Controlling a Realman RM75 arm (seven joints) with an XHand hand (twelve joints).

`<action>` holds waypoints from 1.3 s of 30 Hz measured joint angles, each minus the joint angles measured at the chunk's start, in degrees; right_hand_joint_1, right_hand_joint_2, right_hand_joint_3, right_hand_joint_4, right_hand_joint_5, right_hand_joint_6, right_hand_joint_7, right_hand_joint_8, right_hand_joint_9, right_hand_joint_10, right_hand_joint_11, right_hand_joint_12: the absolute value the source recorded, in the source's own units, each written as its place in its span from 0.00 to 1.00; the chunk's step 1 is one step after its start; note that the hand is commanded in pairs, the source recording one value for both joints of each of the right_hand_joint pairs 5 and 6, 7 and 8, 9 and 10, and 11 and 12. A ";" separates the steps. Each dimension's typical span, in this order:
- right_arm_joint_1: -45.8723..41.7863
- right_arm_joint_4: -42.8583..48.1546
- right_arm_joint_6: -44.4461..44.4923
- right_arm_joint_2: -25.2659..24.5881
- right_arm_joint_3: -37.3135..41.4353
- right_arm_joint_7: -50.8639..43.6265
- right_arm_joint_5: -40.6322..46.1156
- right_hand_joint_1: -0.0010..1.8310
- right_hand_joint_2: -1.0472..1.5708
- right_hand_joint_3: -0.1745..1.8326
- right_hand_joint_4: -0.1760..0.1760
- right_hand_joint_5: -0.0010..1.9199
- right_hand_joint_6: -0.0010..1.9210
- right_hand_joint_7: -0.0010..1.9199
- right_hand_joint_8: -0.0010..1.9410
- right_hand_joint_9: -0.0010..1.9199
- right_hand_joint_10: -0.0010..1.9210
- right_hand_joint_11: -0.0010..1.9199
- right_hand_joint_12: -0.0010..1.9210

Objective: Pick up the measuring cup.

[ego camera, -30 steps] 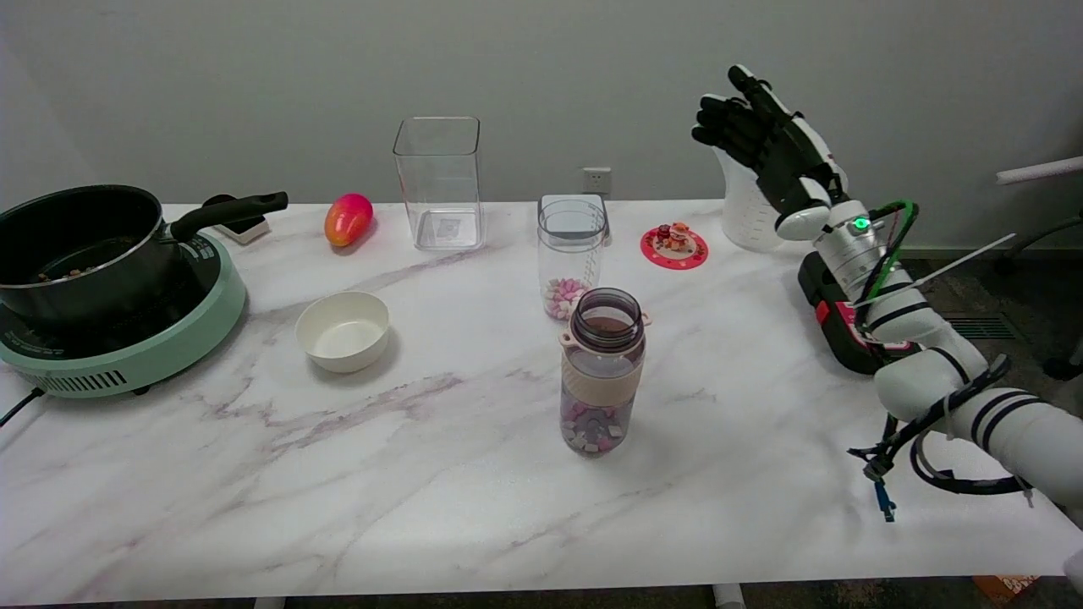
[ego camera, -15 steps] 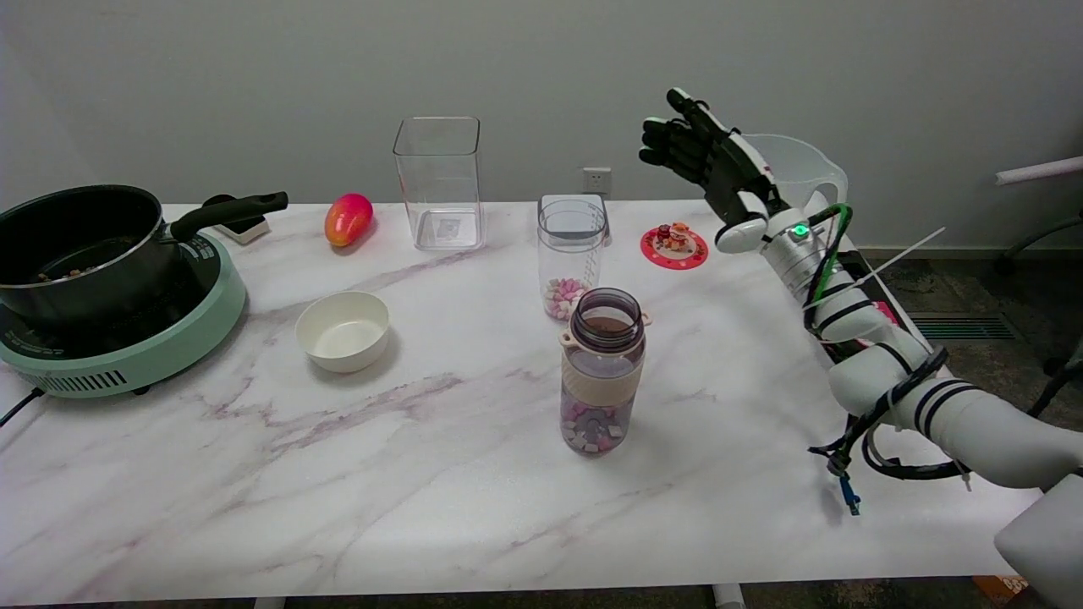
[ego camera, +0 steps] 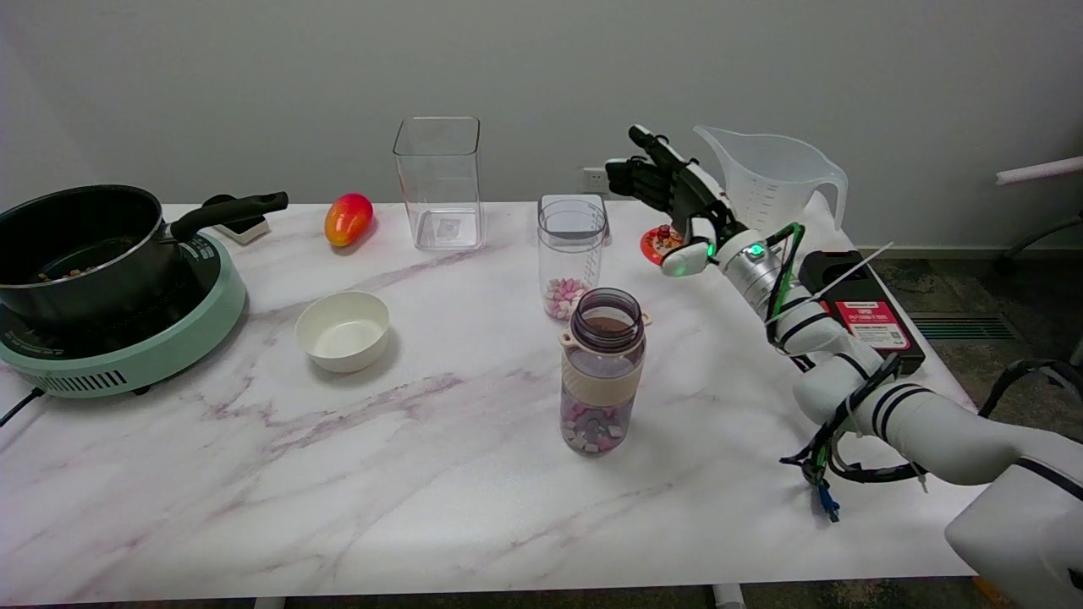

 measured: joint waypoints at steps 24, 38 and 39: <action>1.23 -6.17 -3.46 -7.02 0.81 -6.35 -0.83 0.71 0.07 0.61 0.50 0.10 0.10 0.34 0.34 0.26 0.26 0.30 0.30; 2.33 -7.19 -5.45 -9.54 1.01 -7.12 -1.11 0.71 0.06 0.62 0.50 0.09 0.09 0.33 0.33 0.25 0.25 0.28 0.28; 2.41 -7.25 -5.56 -9.68 1.01 -7.15 -1.13 0.71 0.06 0.62 0.50 0.09 0.09 0.33 0.33 0.24 0.24 0.28 0.28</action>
